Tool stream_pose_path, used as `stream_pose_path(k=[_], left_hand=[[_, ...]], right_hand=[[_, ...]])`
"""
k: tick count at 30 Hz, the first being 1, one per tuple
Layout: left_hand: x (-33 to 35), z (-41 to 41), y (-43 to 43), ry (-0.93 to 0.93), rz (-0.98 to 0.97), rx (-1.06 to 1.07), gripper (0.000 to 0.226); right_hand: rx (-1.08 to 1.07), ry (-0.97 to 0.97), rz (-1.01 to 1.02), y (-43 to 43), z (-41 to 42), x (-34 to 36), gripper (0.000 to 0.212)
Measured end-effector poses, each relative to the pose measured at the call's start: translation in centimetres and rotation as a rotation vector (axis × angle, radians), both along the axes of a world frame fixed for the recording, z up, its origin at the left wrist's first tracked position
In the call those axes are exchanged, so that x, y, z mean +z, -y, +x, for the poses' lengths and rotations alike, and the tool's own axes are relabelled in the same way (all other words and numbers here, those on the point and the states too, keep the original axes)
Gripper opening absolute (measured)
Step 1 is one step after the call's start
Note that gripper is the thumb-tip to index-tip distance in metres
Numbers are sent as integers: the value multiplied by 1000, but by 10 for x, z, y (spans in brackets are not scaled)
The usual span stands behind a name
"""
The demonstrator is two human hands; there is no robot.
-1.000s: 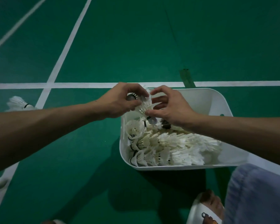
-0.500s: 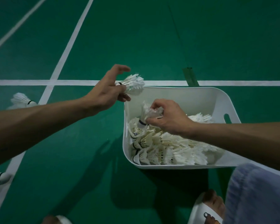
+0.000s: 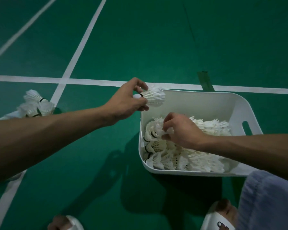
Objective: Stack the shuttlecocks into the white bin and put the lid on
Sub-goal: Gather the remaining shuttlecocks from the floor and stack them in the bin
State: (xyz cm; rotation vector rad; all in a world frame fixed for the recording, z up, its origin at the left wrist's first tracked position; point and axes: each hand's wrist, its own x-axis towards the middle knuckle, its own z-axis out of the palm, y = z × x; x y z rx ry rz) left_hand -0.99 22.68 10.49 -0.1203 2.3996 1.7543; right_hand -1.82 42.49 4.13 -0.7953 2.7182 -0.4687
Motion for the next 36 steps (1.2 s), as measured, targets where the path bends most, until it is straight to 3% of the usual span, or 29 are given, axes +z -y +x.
stream_pose_path(k=[3, 6, 8, 12, 15, 18, 24, 29, 33, 36], left_hand=[[-1, 1, -2, 5, 10, -8, 27], [-4, 2, -3, -42, -68, -44, 28], [-7, -1, -2, -64, -121, -56, 26], [-8, -8, -5, -103, -186, -66, 29], [-6, -12, -14, -115, -181, -99, 29], [-4, -14, -28, -104, -154, -163, 30], [-7, -20, -40, -113, -258, -317, 37], [-16, -23, -16, -191, -709, -570, 79], [-33, -22, -10, -158, -1071, -683, 87], [-39, -20, -18, -67, -1162, -696, 83]], right_hand=[[11, 105, -12, 5, 2, -2, 28], [18, 163, 26, 4, 0, 2, 54], [-11, 178, -11, -5, -1, 8, 57], [-231, 318, -316, -29, -1, 21, 38], [-424, 329, -620, -44, -7, 27, 43], [-416, 314, -749, -43, -10, 36, 45], [-435, 168, -624, -36, -14, 33, 16], [-346, 14, -383, -43, -15, 32, 18], [-249, -12, -300, -36, -8, 30, 19], [-170, 5, -266, -28, -4, 27, 18]])
